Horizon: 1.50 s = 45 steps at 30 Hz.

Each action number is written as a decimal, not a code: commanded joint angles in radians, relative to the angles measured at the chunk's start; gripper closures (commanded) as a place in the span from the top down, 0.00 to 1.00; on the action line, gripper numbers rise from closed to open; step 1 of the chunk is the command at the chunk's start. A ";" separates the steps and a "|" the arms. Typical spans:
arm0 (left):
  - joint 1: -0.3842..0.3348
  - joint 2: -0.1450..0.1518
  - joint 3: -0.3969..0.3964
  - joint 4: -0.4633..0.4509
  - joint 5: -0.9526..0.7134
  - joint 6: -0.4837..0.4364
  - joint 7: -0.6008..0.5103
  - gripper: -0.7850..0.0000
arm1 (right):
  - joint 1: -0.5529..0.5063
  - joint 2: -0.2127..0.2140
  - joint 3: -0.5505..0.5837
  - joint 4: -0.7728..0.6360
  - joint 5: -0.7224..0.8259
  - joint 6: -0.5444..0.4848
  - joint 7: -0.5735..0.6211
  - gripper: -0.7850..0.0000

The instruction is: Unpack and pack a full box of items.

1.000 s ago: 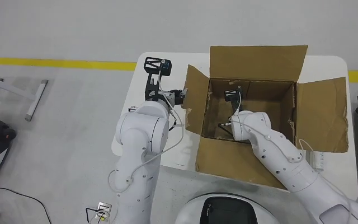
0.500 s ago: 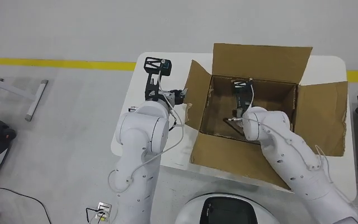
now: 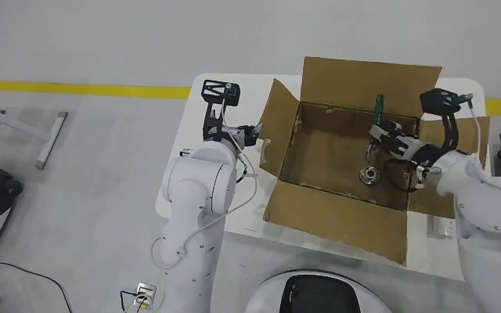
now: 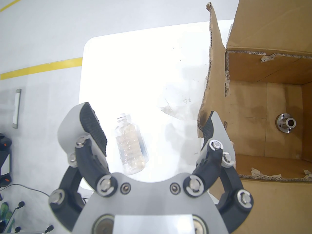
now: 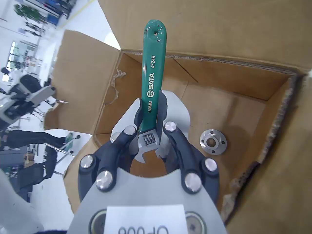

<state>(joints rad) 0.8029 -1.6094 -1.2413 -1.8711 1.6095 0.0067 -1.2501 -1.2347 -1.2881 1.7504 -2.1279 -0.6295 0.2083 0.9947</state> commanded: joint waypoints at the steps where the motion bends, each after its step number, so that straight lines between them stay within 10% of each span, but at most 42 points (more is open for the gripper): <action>1: 0.000 0.000 0.000 0.000 0.000 0.000 0.000 1.00 | -0.037 0.001 0.096 -0.028 0.117 -0.025 -0.034 0.00; 10: 0.000 0.000 0.000 0.000 0.000 0.000 0.000 1.00 | -0.193 0.010 0.467 -0.027 0.507 -0.131 -0.054 0.00; 20: 0.000 0.000 0.000 0.000 0.000 0.000 0.000 1.00 | -0.394 0.019 0.659 -0.048 0.421 -0.039 -0.061 0.00; 45: 0.000 0.000 0.000 0.000 0.000 0.000 0.000 1.00 | -0.380 0.104 0.286 0.083 -0.419 0.023 0.282 0.00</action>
<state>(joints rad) 0.8029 -1.6094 -1.2413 -1.8711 1.6095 0.0067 -1.2501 -1.6268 -1.1861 2.0545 -2.0533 -1.0166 0.2311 1.2667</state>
